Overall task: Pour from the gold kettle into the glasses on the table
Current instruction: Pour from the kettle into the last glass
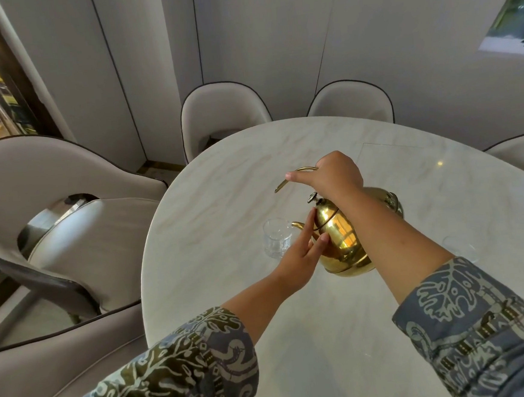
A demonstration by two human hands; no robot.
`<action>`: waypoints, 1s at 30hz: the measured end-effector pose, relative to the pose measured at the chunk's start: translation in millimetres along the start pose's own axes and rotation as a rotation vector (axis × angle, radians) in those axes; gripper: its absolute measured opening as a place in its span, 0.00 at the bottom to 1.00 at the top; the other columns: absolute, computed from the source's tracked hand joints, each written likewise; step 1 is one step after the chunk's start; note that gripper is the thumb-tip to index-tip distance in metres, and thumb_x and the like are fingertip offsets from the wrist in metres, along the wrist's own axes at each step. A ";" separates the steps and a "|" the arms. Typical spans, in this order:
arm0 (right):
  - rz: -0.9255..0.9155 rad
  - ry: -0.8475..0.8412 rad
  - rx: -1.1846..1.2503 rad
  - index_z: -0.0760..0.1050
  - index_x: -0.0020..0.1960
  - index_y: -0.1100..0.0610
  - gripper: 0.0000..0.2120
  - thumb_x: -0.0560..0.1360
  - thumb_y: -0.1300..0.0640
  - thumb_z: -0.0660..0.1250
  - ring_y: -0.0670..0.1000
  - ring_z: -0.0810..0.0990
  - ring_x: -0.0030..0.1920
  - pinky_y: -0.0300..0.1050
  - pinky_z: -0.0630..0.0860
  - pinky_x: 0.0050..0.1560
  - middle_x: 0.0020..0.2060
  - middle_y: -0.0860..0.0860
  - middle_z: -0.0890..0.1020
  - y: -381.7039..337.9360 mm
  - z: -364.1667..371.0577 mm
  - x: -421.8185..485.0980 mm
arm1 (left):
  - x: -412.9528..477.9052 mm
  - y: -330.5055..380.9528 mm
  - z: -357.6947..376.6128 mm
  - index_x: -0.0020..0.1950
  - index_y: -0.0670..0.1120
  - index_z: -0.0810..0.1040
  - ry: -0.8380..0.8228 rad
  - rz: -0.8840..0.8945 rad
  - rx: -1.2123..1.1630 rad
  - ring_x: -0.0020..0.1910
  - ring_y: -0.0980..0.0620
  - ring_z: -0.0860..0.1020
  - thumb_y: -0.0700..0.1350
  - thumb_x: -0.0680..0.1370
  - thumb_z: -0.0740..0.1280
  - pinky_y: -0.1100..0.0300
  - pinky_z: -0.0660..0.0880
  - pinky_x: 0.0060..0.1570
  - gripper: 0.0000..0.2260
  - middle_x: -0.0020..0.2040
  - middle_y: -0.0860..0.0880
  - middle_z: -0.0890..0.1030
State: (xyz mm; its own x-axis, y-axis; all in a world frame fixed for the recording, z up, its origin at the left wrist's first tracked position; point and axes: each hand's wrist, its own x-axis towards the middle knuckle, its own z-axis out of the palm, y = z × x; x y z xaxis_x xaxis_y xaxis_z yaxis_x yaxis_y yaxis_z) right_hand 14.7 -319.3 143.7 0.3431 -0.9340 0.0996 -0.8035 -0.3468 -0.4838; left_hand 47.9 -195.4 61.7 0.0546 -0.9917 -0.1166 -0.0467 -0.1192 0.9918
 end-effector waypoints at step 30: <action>-0.011 -0.006 -0.051 0.76 0.50 0.61 0.31 0.67 0.33 0.69 0.55 0.78 0.44 0.40 0.63 0.28 0.41 0.55 0.78 -5.2 -4.8 0.9 | -2.1 9.2 3.2 0.76 0.58 0.43 0.012 -0.019 -0.011 0.61 0.63 0.59 0.51 0.82 0.51 0.72 0.58 0.55 0.25 0.76 0.51 0.58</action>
State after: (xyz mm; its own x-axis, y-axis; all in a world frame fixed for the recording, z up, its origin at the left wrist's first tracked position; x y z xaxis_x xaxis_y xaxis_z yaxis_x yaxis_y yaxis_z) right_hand 16.9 -318.8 150.5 0.3551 -0.9295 0.0996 -0.8234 -0.3614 -0.4375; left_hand 44.1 -194.5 70.9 0.0675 -0.9886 -0.1347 -0.0342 -0.1372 0.9900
